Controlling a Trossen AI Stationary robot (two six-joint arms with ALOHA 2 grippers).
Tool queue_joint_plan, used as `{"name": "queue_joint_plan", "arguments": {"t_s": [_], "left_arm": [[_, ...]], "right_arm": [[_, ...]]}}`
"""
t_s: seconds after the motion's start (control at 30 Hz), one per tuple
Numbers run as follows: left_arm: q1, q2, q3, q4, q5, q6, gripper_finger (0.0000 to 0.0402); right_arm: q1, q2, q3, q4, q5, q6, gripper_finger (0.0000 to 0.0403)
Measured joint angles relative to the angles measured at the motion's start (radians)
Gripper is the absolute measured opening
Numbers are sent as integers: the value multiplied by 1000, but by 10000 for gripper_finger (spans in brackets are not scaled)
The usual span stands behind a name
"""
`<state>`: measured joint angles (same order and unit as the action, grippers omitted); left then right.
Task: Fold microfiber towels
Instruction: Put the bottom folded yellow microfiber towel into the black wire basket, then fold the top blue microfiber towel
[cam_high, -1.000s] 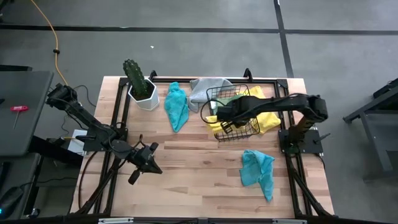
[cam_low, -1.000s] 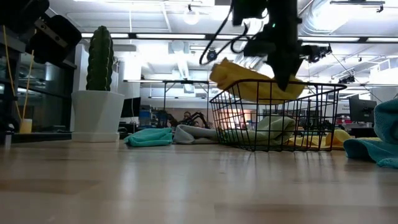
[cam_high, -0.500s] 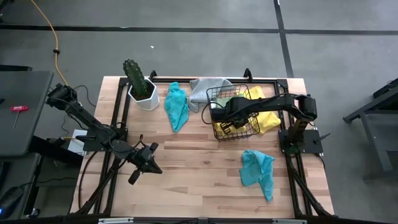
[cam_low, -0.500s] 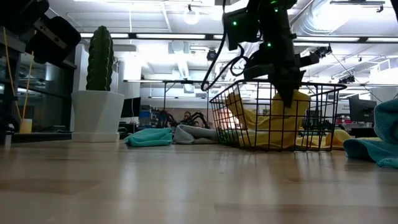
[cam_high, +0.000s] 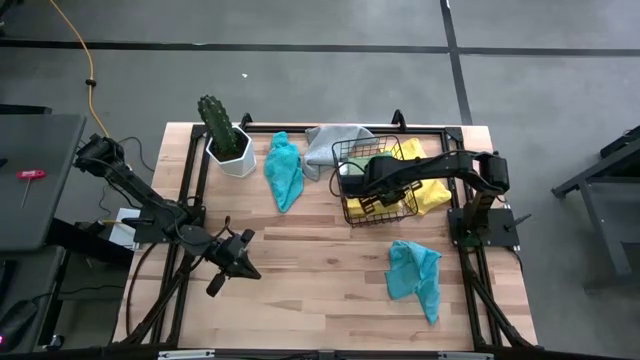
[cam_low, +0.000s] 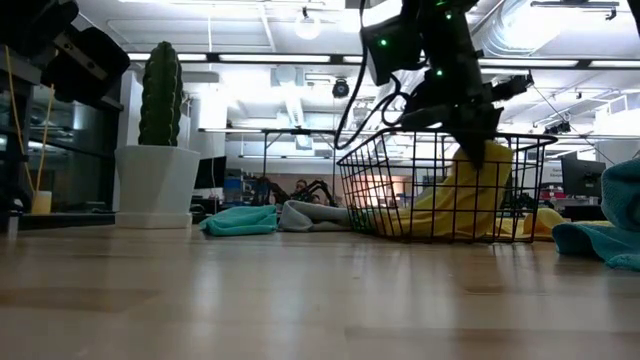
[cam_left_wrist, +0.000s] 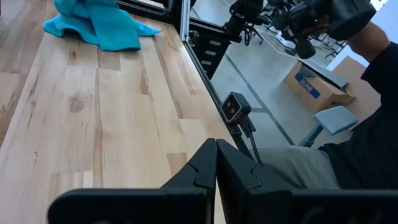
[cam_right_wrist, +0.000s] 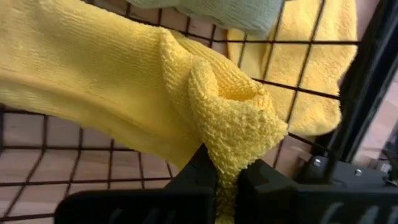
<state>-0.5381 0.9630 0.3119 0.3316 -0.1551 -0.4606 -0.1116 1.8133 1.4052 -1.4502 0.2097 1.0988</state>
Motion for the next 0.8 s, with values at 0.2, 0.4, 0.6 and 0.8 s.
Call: {"name": "queue_joint_plan", "arguments": {"t_s": [0.2, 0.4, 0.6, 0.8], "left_arm": [[0, 0, 0, 0, 0, 0, 0], [0, 0, 0, -3, 0, 0, 0], [0, 0, 0, -15, 0, -8, 0], [0, 0, 0, -21, 0, -6, 0]], "right_arm": [[2, 0, 0, 16, 31, -19, 20], [2, 0, 0, -2, 34, -53, 76], [7, -14, 0, -35, 86, -149, 165], [74, -110, 0, -52, 234, -112, 216]]}}
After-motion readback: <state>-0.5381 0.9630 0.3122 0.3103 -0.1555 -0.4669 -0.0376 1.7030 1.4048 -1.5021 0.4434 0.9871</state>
